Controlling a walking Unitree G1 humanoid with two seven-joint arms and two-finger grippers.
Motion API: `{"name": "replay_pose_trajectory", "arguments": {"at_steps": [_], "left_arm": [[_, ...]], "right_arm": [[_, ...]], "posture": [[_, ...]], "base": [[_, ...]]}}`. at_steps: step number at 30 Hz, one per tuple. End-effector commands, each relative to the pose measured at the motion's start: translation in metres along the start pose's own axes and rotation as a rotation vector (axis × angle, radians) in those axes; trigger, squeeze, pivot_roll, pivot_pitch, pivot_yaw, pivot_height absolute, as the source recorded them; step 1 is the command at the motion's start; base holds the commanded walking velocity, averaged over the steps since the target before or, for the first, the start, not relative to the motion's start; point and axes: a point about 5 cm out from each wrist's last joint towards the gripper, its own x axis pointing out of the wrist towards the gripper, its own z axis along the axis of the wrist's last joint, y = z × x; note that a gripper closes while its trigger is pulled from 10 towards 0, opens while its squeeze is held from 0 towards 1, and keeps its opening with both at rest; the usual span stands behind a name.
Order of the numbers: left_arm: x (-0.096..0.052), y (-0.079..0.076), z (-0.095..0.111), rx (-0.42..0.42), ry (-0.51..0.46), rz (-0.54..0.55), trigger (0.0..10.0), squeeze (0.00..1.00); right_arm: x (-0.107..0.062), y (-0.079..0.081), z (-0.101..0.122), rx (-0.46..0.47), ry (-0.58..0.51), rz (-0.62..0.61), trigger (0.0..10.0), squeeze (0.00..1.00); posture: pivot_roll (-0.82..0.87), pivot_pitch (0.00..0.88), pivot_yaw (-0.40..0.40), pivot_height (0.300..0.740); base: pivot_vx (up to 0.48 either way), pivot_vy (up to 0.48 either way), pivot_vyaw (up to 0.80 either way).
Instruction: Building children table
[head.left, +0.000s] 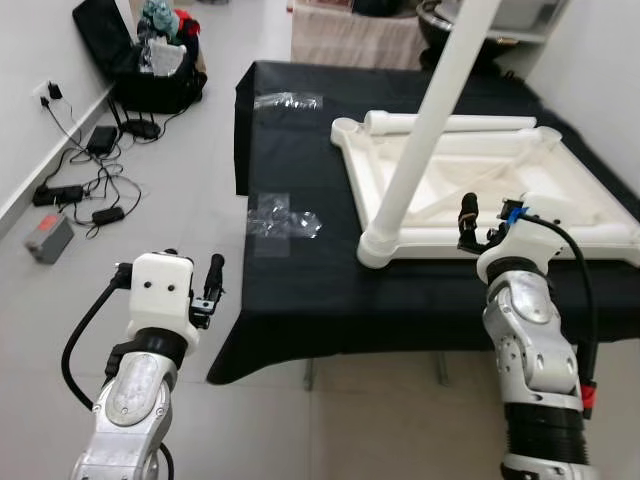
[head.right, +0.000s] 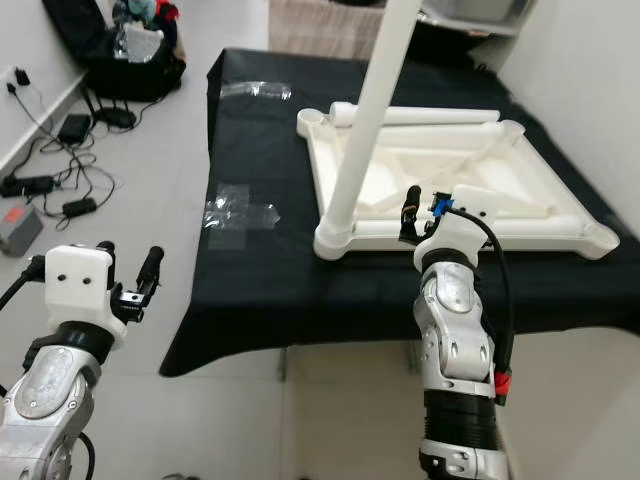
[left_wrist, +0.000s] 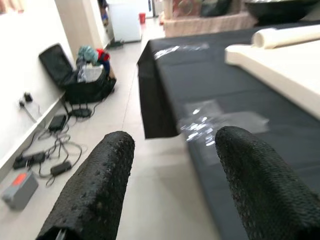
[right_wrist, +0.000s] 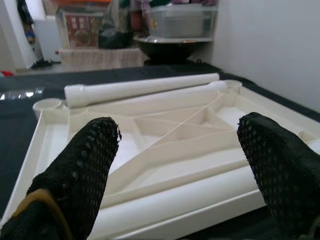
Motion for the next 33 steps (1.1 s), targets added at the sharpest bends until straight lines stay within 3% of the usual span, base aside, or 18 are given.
{"name": "replay_pose_trajectory", "arguments": {"at_steps": [1, 12, 14, 20, 24, 25, 33], "left_arm": [[-0.001, -0.007, -0.004, -0.003, 0.016, -0.025, 10.0, 0.00], [0.000, -0.010, -0.005, -0.036, 0.033, -0.025, 10.0, 0.00], [0.000, -0.010, -0.007, -0.060, 0.047, -0.011, 10.0, 0.00], [-0.003, -0.014, -0.010, -0.068, 0.060, -0.026, 10.0, 0.00], [-0.008, -0.023, -0.016, -0.090, 0.088, -0.082, 10.0, 0.00], [-0.011, -0.030, -0.019, -0.116, 0.108, -0.142, 10.0, 0.00], [-0.024, -0.045, -0.026, -0.107, 0.134, -0.254, 10.0, 0.00]], "right_arm": [[0.001, -0.003, -0.003, -0.007, 0.005, -0.015, 10.0, 0.00], [0.003, -0.002, -0.002, 0.001, -0.001, -0.005, 10.0, 0.00], [0.005, 0.003, -0.004, 0.042, 0.014, 0.060, 10.0, 0.00], [0.008, 0.008, -0.006, 0.036, 0.024, 0.133, 10.0, 0.00], [0.020, 0.004, -0.006, 0.094, 0.043, 0.255, 10.0, 0.00], [0.025, 0.002, -0.007, 0.123, 0.072, 0.348, 10.0, 0.00], [0.029, -0.008, -0.007, 0.172, 0.132, 0.598, 10.0, 0.00]], "posture": [[0.08, 0.129, -0.104, 0.740], [0.08, 0.139, -0.103, 0.740], [0.08, 0.144, -0.103, 0.740], [0.08, 0.145, -0.102, 0.740], [0.08, 0.158, -0.107, 0.740], [0.08, 0.162, -0.108, 0.740], [0.07, 0.168, -0.113, 0.740]], "base": [[0.360, -0.289, 0.00], [0.275, -0.235, 0.00], [0.000, 0.000, 0.00], [0.000, 0.000, 0.00], [0.000, 0.000, 0.00], [0.000, 0.000, 0.00], [0.000, 0.000, 0.00]]}}
